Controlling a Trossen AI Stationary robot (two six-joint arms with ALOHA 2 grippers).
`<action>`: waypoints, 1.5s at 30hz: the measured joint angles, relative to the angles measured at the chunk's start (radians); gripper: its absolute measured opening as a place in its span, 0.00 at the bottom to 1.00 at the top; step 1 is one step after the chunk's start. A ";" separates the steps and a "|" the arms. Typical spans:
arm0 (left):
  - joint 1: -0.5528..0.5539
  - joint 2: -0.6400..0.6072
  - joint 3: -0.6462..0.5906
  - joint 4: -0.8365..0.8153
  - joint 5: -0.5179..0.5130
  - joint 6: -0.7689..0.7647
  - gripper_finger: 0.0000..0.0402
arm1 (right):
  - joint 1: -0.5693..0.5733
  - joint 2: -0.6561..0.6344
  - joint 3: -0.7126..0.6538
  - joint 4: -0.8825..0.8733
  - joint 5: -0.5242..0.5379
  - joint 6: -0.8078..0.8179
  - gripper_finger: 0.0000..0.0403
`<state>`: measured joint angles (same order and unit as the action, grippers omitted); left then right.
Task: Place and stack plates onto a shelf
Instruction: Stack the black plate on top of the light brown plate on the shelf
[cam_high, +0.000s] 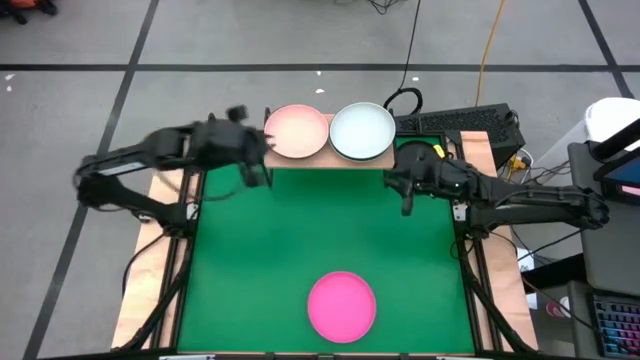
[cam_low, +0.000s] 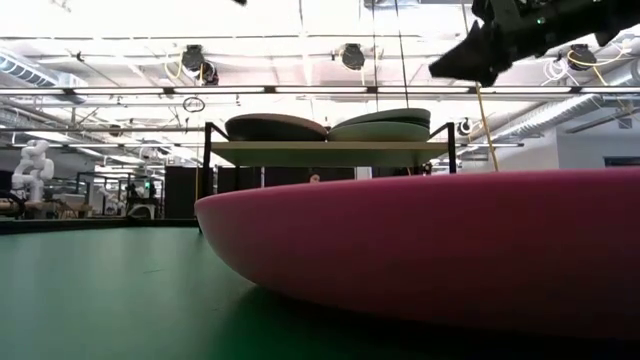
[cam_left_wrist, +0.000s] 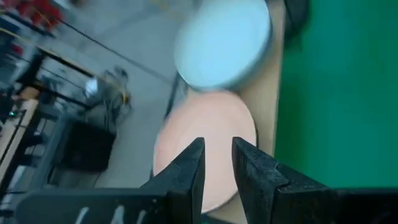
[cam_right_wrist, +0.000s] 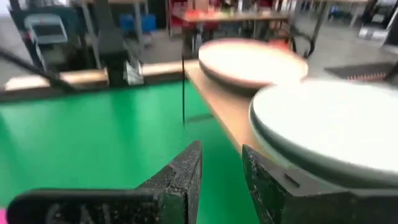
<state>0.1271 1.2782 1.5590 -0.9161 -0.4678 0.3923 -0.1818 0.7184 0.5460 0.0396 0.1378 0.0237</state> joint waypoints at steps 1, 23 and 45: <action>-0.001 -0.043 -0.021 0.045 0.001 -0.015 0.22 | 0.000 0.002 0.008 -0.038 0.000 0.000 0.25; -0.144 -0.396 -0.743 1.053 0.135 -0.172 0.22 | -0.012 0.341 0.101 -0.699 0.280 0.030 0.25; -0.174 -0.397 -0.747 0.995 0.135 -0.185 0.22 | -0.243 0.641 0.100 -0.639 0.307 -0.035 0.25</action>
<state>-0.0471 0.8814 0.8124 0.0787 -0.3328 0.2070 -0.4245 1.3595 0.6456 -0.5996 0.4444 -0.0113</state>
